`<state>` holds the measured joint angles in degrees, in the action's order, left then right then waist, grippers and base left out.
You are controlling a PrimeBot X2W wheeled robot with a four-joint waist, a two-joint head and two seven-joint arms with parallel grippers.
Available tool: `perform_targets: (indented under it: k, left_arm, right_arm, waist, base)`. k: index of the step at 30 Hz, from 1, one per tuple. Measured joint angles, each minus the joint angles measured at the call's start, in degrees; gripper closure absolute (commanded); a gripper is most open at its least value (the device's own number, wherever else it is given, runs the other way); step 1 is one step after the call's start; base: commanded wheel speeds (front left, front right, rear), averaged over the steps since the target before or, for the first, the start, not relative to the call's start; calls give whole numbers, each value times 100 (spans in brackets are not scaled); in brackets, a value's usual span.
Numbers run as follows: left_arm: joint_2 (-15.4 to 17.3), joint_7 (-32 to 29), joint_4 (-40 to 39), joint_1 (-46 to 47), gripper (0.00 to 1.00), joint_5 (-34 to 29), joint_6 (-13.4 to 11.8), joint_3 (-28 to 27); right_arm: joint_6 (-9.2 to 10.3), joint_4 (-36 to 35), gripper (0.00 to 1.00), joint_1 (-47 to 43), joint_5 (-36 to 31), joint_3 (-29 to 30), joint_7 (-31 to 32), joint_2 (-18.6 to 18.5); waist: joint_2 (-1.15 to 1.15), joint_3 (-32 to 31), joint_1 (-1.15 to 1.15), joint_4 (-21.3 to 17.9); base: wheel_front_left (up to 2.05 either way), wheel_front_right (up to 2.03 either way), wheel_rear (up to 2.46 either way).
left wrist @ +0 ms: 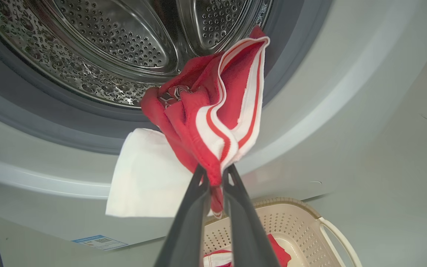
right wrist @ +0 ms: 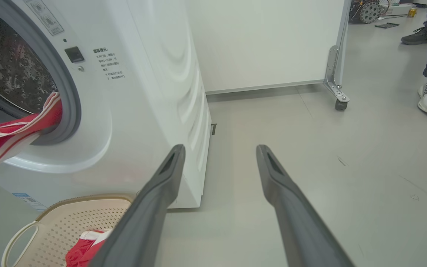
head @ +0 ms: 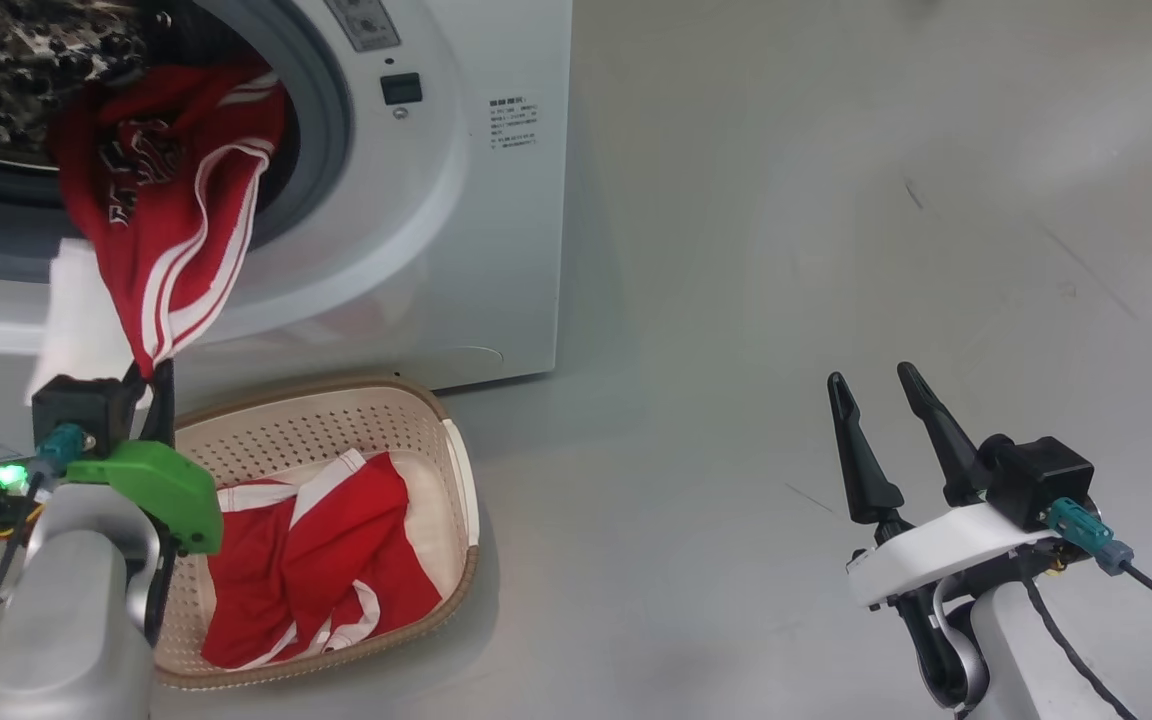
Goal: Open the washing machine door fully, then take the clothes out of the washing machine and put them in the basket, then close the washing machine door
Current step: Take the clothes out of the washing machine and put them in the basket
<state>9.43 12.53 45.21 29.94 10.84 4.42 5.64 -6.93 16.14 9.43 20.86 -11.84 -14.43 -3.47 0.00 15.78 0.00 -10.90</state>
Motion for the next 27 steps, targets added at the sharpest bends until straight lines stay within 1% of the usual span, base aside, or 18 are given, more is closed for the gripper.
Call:
perform_targets:
  k: [8,14,20,27]
  left_arm:
    - [-149,100,-215,-516,100,0,48,44]
    - [-149,165,-559,-898,100,0,49,58]
    - [-172,175,-1149,-1082,100,44,41,-76]
    - [-283,175,-2465,-1184,100,129,-38,-412]
  right_arm:
    - [-1,34,0,-258,-20,40,0,1]
    - [-1,47,0,-413,-27,54,-1,3]
    - [-1,45,0,-508,-27,47,0,4]
    - [-3,44,0,-538,-36,-1,0,11]
  waist:
    - [0,-446,0,291]
    - [0,-742,0,519]
    - [0,-958,0,698]
    - [0,-1055,0,791]
  base:
    - [0,0,0]
    - [0,0,0]
    - [0,0,0]
    - [0,0,0]
